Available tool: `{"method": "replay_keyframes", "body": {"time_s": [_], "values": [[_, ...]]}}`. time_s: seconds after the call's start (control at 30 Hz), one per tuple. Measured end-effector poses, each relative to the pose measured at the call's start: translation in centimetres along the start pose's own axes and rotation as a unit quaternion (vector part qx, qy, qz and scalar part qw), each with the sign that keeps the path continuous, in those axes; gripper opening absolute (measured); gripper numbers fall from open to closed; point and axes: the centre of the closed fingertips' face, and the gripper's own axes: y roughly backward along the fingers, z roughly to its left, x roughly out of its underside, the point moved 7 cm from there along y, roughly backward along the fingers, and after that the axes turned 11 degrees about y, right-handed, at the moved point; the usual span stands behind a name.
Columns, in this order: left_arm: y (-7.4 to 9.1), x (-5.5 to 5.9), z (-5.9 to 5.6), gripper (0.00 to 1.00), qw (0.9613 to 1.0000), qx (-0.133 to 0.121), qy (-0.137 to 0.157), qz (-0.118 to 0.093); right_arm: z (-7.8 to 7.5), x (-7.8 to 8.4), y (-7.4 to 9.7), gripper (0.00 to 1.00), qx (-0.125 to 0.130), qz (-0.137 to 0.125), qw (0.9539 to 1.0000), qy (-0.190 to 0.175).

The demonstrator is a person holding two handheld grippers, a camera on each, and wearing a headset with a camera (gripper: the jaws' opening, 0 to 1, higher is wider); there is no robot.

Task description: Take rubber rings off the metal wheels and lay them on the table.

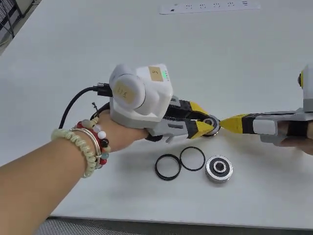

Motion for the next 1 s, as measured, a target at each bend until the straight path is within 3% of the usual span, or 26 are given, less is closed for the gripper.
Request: {"method": "replay_keyframes", "body": {"time_s": [0.63, 1.0], "values": [[0.0, 0.1, -0.1, 0.14, 1.0000, 0.001, -0.002, 0.003, 1.1, -0.3, -0.1, 0.00, -0.008, 0.001, 0.9997, -0.021], [0.0, 0.1, -0.1, 0.14, 1.0000, -0.001, -0.002, 0.003, 1.6, -0.5, -0.3, 0.00, -0.014, 0.004, 0.9998, -0.012]]}}
